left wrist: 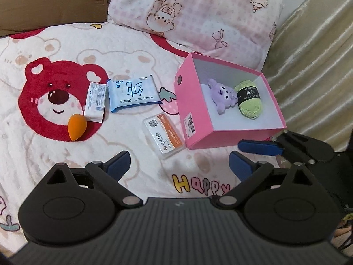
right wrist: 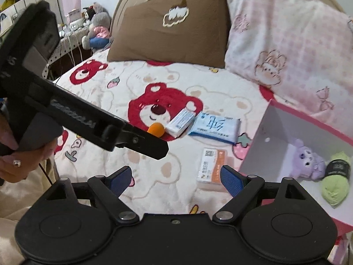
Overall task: Organize objects
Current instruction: 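Raise the left gripper out of the box and move toward the clear plastic box, then lower the left gripper onto the clear plastic box with orange label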
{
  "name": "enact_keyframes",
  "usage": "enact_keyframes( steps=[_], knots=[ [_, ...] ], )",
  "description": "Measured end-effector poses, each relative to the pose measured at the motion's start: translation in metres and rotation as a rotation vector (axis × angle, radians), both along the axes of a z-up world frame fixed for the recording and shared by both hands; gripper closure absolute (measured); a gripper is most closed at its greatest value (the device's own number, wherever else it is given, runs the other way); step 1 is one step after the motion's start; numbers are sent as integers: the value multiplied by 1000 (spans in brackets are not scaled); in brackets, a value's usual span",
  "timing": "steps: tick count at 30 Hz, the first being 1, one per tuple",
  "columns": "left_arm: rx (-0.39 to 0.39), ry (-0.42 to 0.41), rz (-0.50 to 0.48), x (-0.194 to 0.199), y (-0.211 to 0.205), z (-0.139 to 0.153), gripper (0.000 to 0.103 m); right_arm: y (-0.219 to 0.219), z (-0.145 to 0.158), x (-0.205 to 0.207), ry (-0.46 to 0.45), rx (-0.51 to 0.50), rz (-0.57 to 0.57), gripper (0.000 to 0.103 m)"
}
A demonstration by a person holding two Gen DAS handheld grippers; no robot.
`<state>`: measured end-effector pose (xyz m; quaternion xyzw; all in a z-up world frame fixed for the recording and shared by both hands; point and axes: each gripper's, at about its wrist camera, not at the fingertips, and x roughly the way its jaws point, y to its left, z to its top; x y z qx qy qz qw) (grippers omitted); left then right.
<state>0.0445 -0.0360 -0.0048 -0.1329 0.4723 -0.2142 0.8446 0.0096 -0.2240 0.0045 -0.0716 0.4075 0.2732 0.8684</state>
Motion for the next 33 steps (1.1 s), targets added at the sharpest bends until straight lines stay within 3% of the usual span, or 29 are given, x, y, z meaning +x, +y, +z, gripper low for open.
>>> enact_keyframes(
  steps=[7, 10, 14, 19, 26, 31, 33],
  knots=[
    [-26, -29, 16, 11, 7, -26, 8, 4, -33, 11, -6, -9, -43, 13],
    [-42, -41, 33, 16, 9, -38, 8, 2, -46, 16, 4, 23, -75, 14],
    [-34, 17, 32, 20, 8, -54, 8, 0, -66, 18, 5, 97, -137, 14],
    [15, -21, 28, 19, 2, -69, 8, -2, -93, 23, 18, 161, -209, 14],
    [9, 0, 37, 24, -5, -97, 11, -3, -127, 28, -38, 86, -262, 14],
    [-2, -34, 53, 33, -11, -113, 17, -5, -141, 33, -73, 60, -291, 20],
    [-13, -28, 29, 42, -15, -123, 17, -6, -146, 37, -70, 45, -304, 33]
  ],
)
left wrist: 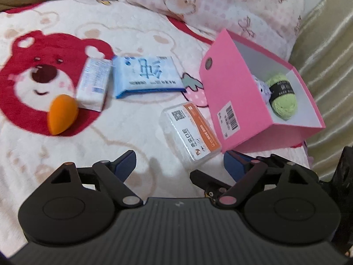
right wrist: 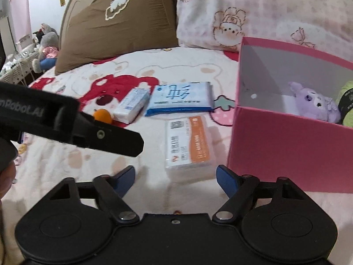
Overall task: Organize objects
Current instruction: 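Lower the left gripper onto the clear plastic box with orange label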
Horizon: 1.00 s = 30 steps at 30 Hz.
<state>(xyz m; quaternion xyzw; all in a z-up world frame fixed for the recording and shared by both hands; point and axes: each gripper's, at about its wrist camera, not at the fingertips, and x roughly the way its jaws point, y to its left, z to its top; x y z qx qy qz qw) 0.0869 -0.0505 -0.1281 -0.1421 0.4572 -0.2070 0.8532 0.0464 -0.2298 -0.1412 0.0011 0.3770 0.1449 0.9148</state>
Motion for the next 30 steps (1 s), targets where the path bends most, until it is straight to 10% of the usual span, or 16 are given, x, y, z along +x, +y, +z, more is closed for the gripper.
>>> enact_keyframes(
  steps=[17, 30],
  knots=[
    [26, -62, -52, 75, -18, -34, 18, -1, -18, 3, 36, 68, -39, 36],
    [-101, -15, -91, 79, -14, -39, 55, 3, -22, 1, 41, 74, -26, 36]
  ],
)
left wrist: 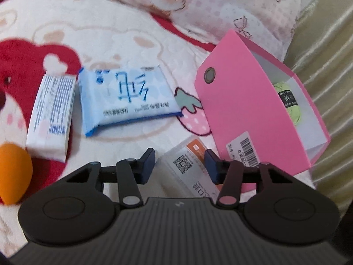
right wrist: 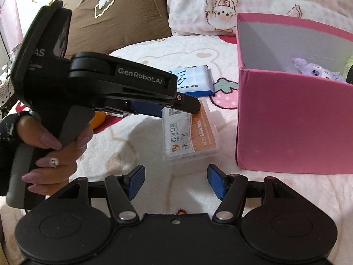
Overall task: Organize objects
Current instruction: 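Lower the left gripper onto the clear plastic box with orange label, then close the left gripper on the clear plastic box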
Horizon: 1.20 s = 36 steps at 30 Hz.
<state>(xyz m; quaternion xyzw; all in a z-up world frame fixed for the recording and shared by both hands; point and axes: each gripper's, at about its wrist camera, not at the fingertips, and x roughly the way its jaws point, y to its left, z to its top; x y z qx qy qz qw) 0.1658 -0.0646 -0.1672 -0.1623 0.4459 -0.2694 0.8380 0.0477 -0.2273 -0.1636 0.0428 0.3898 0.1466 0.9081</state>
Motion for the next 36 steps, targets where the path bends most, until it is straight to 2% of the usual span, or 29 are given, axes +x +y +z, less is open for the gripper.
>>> enact_keyframes(
  steps=[3, 7, 13, 16, 19, 22, 26, 28, 31, 33, 36],
  knots=[
    [-18, 9, -10, -8, 8, 2, 56, 0, 0, 0, 2, -2, 1, 36],
    [-5, -7, -16, -30, 14, 4, 56, 3, 6, 2, 14, -28, 38, 35],
    [-22, 63, -8, -47, 23, 9, 56, 0, 8, 1, 29, -27, 50, 33],
    [5, 103, -16, -58, 25, 12, 56, -3, 9, -2, 42, -4, 69, 32],
    [2, 159, 2, -70, 29, 8, 56, -2, 10, -4, 52, 10, 101, 29],
    [1, 180, 36, -80, 30, 3, 56, 2, 10, -7, 69, 8, 120, 24],
    [69, 138, 87, -86, 28, 5, 55, 6, 6, -9, 37, -67, 64, 20],
    [55, 116, 114, -85, 35, 8, 55, 4, 5, -8, 48, -76, 59, 20],
    [2, 115, 146, -79, 44, 8, 55, -1, 7, -7, 64, -27, 63, 20],
    [1, 121, 159, -75, 43, 6, 56, -1, 7, -6, 69, -1, 75, 20],
    [-9, 145, 138, -73, 36, 1, 66, 7, 8, -6, 68, -5, 91, 20]
  ],
)
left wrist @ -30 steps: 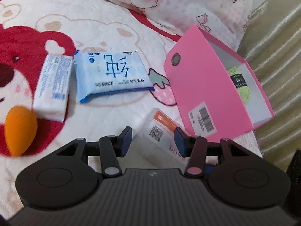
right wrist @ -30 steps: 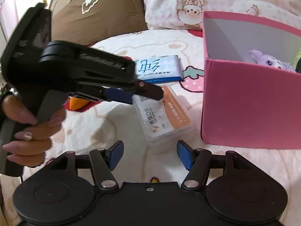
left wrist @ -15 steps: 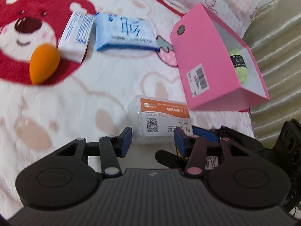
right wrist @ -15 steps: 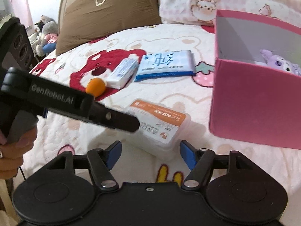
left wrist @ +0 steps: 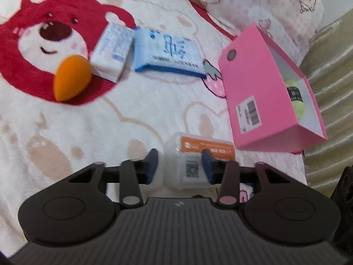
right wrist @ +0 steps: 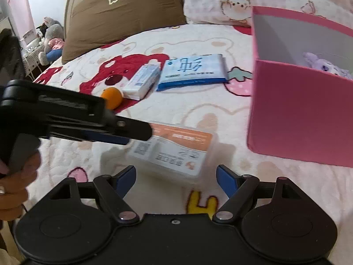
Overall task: Organize objects
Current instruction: 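Close the left gripper on the clear plastic box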
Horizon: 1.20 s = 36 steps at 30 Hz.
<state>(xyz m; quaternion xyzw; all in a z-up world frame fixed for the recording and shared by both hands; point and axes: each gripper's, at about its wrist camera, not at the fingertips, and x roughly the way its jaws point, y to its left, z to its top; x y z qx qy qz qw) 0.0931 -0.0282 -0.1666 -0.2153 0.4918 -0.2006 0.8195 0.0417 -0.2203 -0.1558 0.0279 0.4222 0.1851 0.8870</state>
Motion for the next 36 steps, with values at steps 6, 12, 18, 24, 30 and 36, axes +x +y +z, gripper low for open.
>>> enact_keyframes(
  steps=[6, 12, 18, 24, 30, 36],
  knots=[
    [-18, 69, -17, -7, -12, -3, 66, 3, 2, 0, -1, -27, -8, 17],
    [3, 51, 8, -13, -20, -4, 62, 1, -3, 3, 10, -14, -31, 11],
    [-10, 54, 28, -10, -19, -8, 56, 4, -8, 7, 14, -19, -34, 7],
    [-97, 56, 106, -9, -9, -20, 56, 7, -12, 8, 11, -23, -44, 6],
    [-92, 54, 104, -14, -11, -17, 56, 1, -9, 2, -13, -3, -33, 8],
    [-102, 99, 120, -24, -18, -7, 56, -2, 0, -8, -26, -20, -31, 8]
  ],
)
